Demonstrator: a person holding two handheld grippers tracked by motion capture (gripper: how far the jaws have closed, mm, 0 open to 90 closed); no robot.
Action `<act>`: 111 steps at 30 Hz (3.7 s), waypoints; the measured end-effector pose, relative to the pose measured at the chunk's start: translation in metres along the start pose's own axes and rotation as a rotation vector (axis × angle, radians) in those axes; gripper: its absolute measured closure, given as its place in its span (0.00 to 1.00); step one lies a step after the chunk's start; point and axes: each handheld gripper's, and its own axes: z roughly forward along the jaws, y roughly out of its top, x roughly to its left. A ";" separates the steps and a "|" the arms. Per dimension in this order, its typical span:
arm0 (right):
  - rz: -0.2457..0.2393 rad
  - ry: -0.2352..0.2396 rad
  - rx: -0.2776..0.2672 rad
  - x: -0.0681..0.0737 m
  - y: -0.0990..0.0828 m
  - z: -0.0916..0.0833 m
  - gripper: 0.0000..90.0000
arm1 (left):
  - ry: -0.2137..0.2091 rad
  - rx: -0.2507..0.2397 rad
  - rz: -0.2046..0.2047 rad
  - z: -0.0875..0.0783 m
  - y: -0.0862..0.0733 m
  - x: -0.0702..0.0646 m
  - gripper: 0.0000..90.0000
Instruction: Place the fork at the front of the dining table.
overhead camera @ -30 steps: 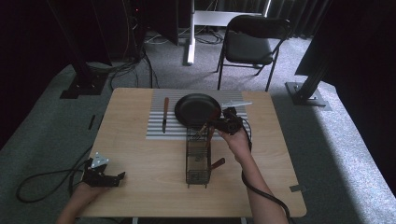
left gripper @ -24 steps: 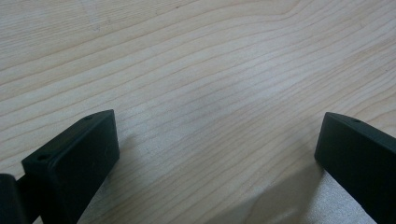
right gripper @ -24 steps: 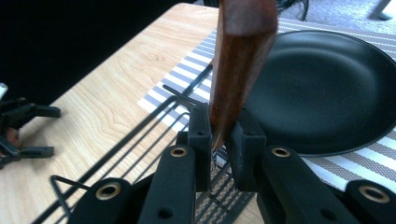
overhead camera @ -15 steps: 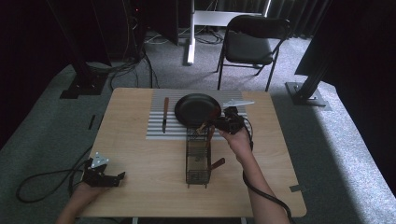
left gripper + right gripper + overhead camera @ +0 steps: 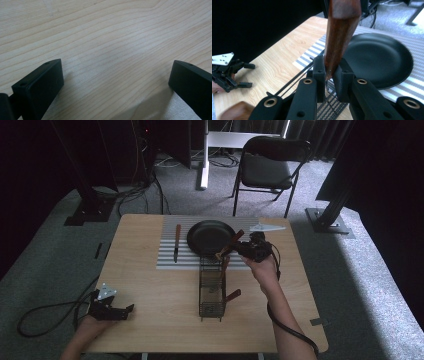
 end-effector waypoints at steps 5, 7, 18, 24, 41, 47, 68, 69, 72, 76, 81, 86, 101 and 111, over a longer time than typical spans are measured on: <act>-0.008 0.001 -0.036 0.002 0.009 -0.014 0.90 | 0.000 0.000 0.000 0.000 0.000 0.000 0.00; -0.007 0.006 -0.050 0.003 0.012 -0.019 0.90 | 0.000 -0.001 -0.001 0.000 0.000 0.000 0.00; -0.006 -0.020 -0.107 0.002 0.024 -0.043 0.90 | 0.000 -0.001 -0.002 0.000 0.000 0.000 0.00; 0.001 -0.056 -0.122 -0.004 0.027 -0.055 0.90 | 0.000 -0.001 -0.002 0.000 0.000 0.000 0.00; 0.061 -0.177 -0.096 -0.043 0.003 -0.068 0.90 | -0.001 0.000 -0.001 0.000 0.000 0.000 0.00; 0.090 -0.233 -0.068 -0.060 -0.010 -0.067 0.90 | -0.001 0.000 -0.001 0.000 0.000 0.000 0.00; 0.130 -0.374 0.047 -0.088 -0.044 -0.030 0.90 | -0.001 0.000 -0.001 0.000 0.000 0.000 0.00; 0.134 -0.381 0.051 -0.088 -0.044 -0.030 0.90 | -0.001 0.000 -0.001 0.000 0.000 0.000 0.00; 0.140 -0.394 0.056 -0.089 -0.046 -0.027 0.90 | -0.001 0.000 -0.002 0.000 0.000 0.000 0.00; 0.141 -0.418 0.071 -0.089 -0.046 -0.023 0.90 | -0.001 0.000 -0.002 0.000 0.000 0.000 0.00; 0.135 -0.450 0.083 -0.089 -0.044 -0.017 0.90 | 0.000 0.000 -0.002 0.000 0.000 0.000 0.00; 0.132 -0.480 0.096 -0.085 -0.038 -0.009 0.90 | -0.001 0.000 -0.001 0.000 0.000 0.000 0.00; 0.136 -0.512 0.131 -0.095 -0.013 0.021 0.89 | 0.000 0.000 -0.002 0.000 0.000 0.000 0.00; 0.142 -0.535 0.187 -0.110 0.005 0.051 0.89 | -0.001 0.000 -0.002 0.000 0.000 0.000 0.00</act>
